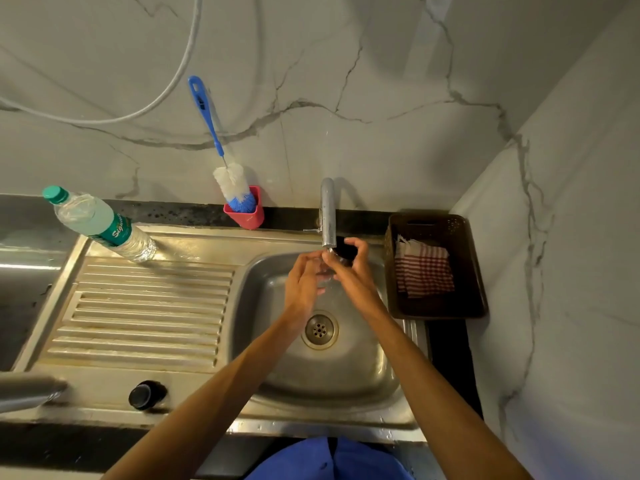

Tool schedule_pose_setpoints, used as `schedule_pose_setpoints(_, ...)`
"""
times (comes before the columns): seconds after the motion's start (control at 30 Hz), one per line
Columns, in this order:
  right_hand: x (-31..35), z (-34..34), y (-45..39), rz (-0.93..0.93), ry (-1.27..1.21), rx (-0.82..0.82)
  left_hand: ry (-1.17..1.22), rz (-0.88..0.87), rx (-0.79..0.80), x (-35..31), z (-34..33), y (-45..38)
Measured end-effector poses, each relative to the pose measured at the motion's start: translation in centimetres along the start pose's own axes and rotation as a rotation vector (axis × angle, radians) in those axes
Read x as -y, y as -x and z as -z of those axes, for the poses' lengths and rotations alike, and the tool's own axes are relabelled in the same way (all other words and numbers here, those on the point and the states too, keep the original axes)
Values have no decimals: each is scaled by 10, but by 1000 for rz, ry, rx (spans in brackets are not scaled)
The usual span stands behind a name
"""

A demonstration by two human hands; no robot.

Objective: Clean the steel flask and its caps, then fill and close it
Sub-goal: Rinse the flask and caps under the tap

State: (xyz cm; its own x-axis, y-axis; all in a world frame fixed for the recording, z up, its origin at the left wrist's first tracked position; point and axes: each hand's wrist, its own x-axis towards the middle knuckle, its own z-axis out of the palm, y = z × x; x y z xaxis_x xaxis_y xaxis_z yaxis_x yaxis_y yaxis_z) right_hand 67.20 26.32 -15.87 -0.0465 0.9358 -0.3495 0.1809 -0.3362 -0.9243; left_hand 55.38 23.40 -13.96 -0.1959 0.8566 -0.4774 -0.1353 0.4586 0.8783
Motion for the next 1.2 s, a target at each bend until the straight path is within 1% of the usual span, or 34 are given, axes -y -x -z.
schedule_pose_setpoints(0.1,13,-8,-4,4,48,-48,3,67,-18,1,10,-1)
schedule_pose_setpoints(0.17,14,-14,-8,40,212,-34,22,120,-63,3,18,-3)
schedule_pose_setpoints(0.23,12,-17,-9,65,315,-47,27,138,-89,8,28,-4)
schedule_pose_setpoints(0.27,8,-17,-10,71,326,-83,29,136,-97,11,31,-4)
schedule_pose_setpoints(0.37,7,-16,-10,28,255,-239,31,139,-136,15,38,-6)
schedule_pose_setpoints(0.4,9,-15,-9,22,268,-216,31,144,-145,15,39,-6)
schedule_pose_setpoints(0.47,11,-15,-5,42,345,-72,33,143,-156,14,42,-6)
schedule_pose_setpoints(0.5,11,-14,-3,50,362,-26,35,132,-161,13,44,-6)
schedule_pose_setpoints(0.53,11,-13,-3,50,366,-21,38,118,-172,12,46,-5)
schedule_pose_setpoints(0.63,20,-17,-6,18,227,-106,33,97,-214,10,47,-3)
schedule_pose_setpoints(0.77,23,-21,0,-42,194,-8,33,100,-215,10,50,-3)
schedule_pose_setpoints(0.8,22,-20,2,-50,170,-10,35,96,-222,11,51,-2)
schedule_pose_setpoints(0.87,16,-17,-1,-134,49,-47,22,95,-226,15,53,0)
schedule_pose_setpoints(0.9,16,-18,-4,-210,-22,-24,20,98,-222,16,53,1)
schedule_pose_setpoints(0.93,18,-21,-6,-316,-99,40,18,105,-218,16,52,2)
schedule_pose_setpoints(1.0,18,-27,-10,-614,-281,175,8,116,-210,15,52,3)
schedule_pose_setpoints(1.03,16,-30,-10,-754,-401,202,1,118,-209,14,52,3)
schedule_pose_setpoints(1.1,8,-32,-9,-939,-626,195,-11,115,-209,13,53,4)
schedule_pose_setpoints(1.2,1,-35,-10,-1030,-867,107,-9,96,-216,16,54,5)
